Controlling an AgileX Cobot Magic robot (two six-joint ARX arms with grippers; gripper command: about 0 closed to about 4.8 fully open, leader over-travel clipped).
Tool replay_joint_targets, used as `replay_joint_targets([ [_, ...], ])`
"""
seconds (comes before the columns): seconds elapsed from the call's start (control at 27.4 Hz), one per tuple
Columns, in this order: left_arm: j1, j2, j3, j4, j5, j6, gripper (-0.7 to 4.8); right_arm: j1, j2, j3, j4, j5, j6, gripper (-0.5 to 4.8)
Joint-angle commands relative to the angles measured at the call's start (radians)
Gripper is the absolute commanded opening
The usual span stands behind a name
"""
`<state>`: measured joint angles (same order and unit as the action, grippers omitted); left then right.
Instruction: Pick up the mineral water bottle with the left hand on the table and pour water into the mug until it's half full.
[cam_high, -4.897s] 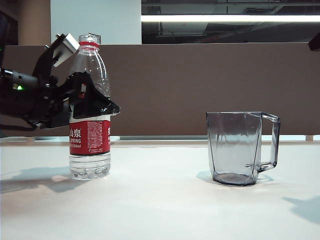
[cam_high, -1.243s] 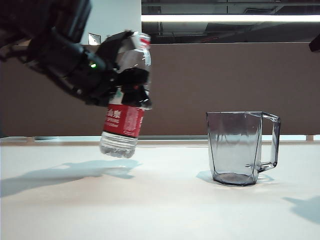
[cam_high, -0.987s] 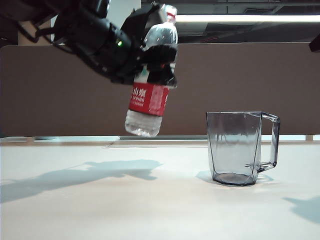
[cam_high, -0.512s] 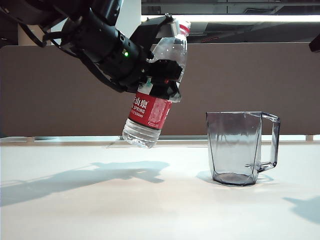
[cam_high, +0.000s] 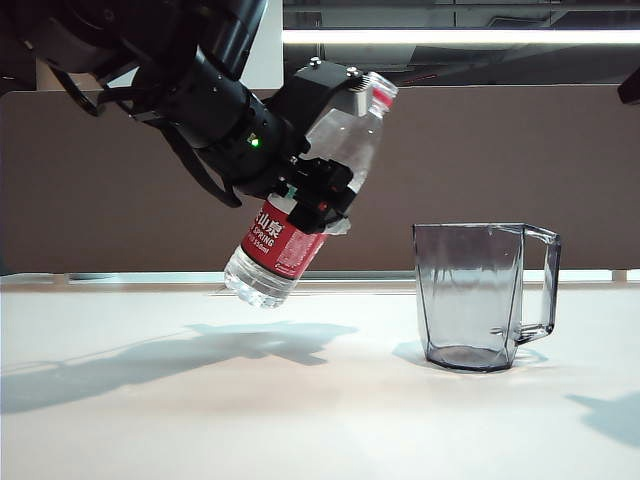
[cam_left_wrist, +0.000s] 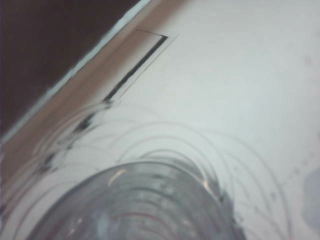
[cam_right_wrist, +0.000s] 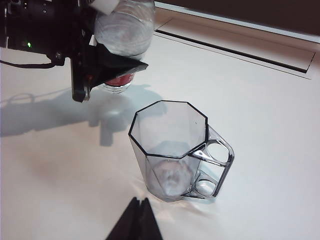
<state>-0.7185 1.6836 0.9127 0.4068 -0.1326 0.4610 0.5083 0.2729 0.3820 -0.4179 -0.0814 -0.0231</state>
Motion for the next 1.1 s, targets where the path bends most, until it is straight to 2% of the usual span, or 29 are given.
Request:
replay_joint_targets([
  [0.04, -0.027, 0.014, 0.040, 0.054, -0.047, 0.040, 2.74, 0.001, -0.002, 0.008, 0.018, -0.003, 0.001, -0.05],
  [0.18, -0.042, 0.065, 0.105, 0.025, -0.074, 0.082, 2.74, 0.001, -0.002, 0.008, 0.018, -0.003, 0.001, -0.05],
  [0.37, -0.056, 0.089, 0.132, 0.037, -0.066, 0.199, 2.74, 0.000, -0.002, 0.008, 0.018, -0.003, 0.001, -0.05],
  [0.51, -0.063, 0.090, 0.132, 0.043, -0.065, 0.226, 2.74, 0.001, -0.002, 0.008, 0.018, -0.003, 0.001, -0.05],
  [0.66, -0.063, 0.090, 0.132, 0.045, -0.061, 0.339, 2.74, 0.001, -0.002, 0.008, 0.018, -0.003, 0.001, -0.05],
  [0.8, -0.063, 0.090, 0.132, 0.044, -0.029, 0.348, 2.74, 0.000, -0.002, 0.008, 0.018, -0.003, 0.001, -0.05],
  [1.1, -0.063, 0.090, 0.129, 0.043, -0.024, 0.399, 2.74, 0.000, -0.002, 0.008, 0.018, -0.003, 0.001, -0.05],
])
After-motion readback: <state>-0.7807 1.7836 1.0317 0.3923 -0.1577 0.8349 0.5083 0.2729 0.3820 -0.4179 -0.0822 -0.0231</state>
